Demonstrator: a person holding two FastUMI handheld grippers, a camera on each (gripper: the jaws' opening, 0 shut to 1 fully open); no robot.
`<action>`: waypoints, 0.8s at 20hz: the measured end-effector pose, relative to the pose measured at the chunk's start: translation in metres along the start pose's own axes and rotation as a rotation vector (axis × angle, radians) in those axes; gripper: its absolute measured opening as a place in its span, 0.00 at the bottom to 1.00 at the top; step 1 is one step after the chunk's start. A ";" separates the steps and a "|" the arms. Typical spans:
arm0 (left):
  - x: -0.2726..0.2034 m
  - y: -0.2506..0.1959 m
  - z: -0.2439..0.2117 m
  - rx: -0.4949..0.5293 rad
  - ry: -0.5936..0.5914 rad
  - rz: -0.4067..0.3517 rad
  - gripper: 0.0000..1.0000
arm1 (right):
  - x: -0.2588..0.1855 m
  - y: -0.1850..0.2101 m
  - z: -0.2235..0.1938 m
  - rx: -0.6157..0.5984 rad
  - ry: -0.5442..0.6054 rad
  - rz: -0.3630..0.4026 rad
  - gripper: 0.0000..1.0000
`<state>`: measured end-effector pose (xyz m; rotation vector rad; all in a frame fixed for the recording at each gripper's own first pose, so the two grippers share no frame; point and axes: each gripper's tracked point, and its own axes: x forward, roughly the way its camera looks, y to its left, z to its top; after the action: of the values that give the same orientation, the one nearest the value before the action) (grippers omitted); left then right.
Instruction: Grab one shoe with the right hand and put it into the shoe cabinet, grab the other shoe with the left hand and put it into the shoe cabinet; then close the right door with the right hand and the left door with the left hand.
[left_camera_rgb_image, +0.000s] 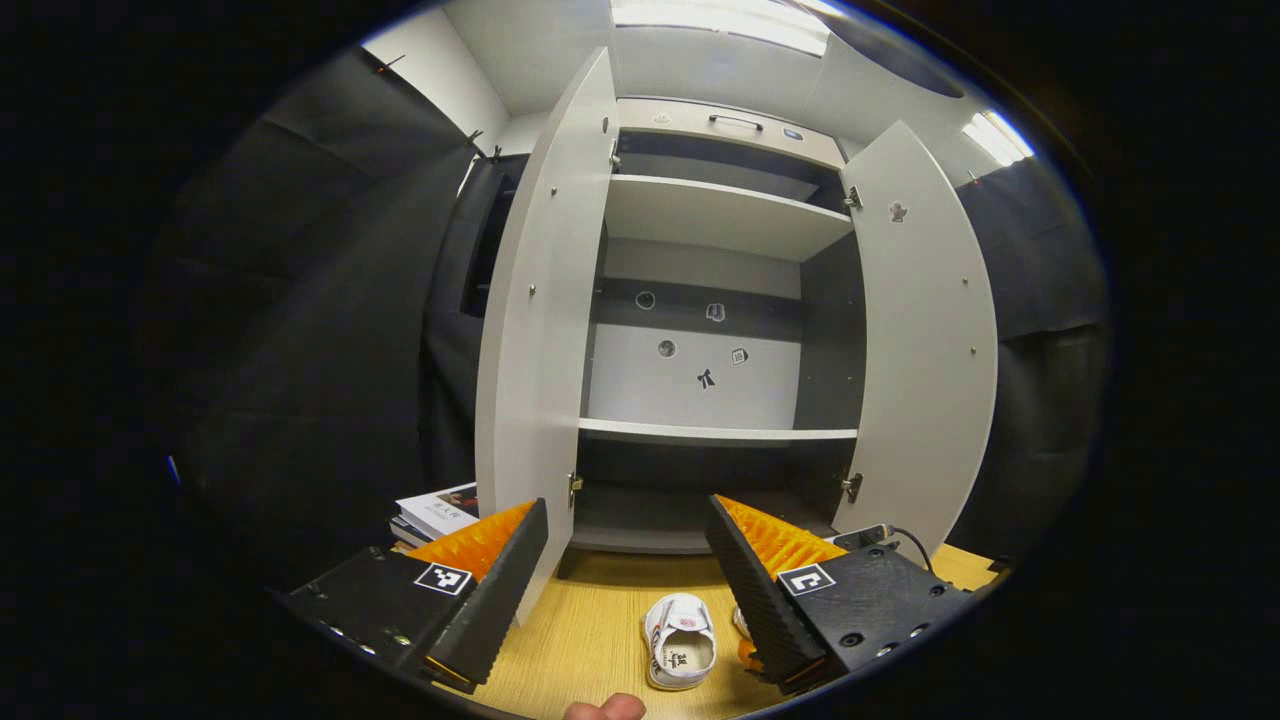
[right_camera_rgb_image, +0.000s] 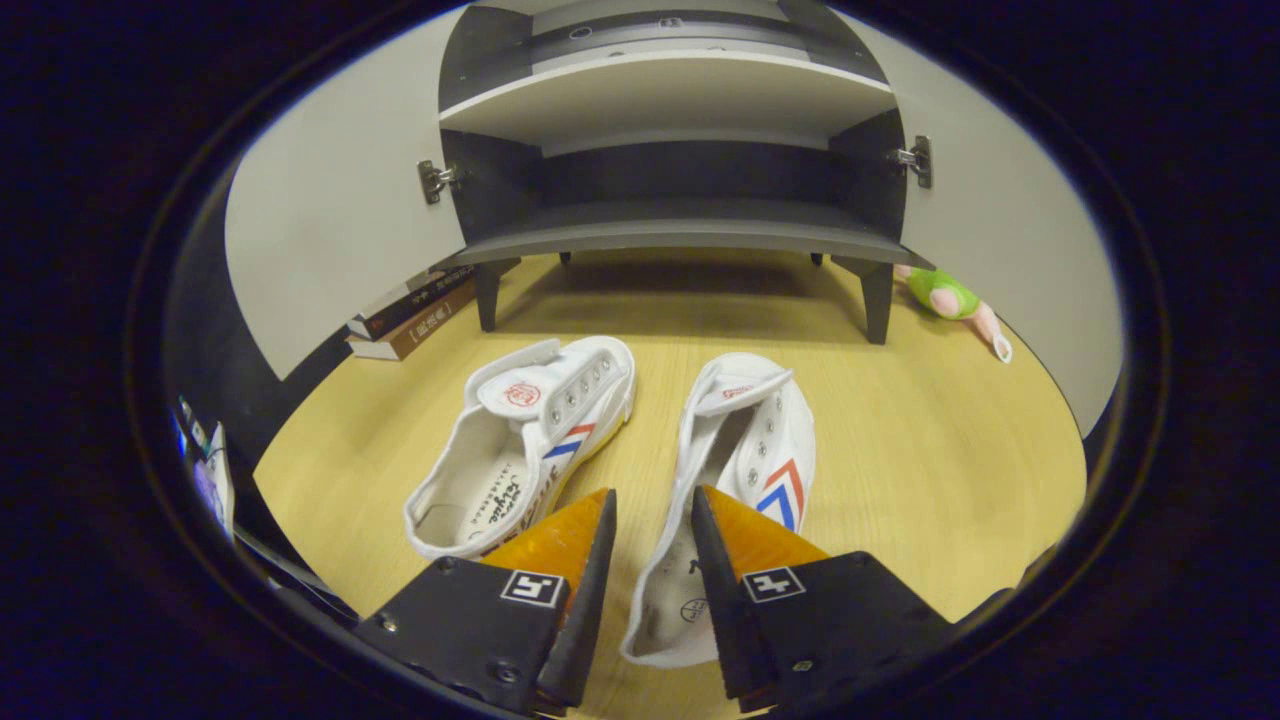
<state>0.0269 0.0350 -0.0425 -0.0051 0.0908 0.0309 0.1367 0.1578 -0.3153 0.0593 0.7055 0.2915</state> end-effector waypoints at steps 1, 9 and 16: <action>0.000 0.001 -0.001 0.000 0.003 0.003 0.95 | 0.005 -0.003 -0.001 -0.003 0.006 -0.011 0.41; 0.001 0.004 -0.009 0.007 0.026 0.004 0.95 | 0.023 -0.013 0.002 -0.022 -0.017 -0.067 0.20; -0.002 0.000 -0.010 0.020 0.023 -0.005 0.95 | 0.012 -0.025 0.020 -0.089 -0.134 -0.124 0.04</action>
<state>0.0243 0.0352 -0.0518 0.0142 0.1138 0.0246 0.1641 0.1380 -0.3112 -0.0493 0.5597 0.1975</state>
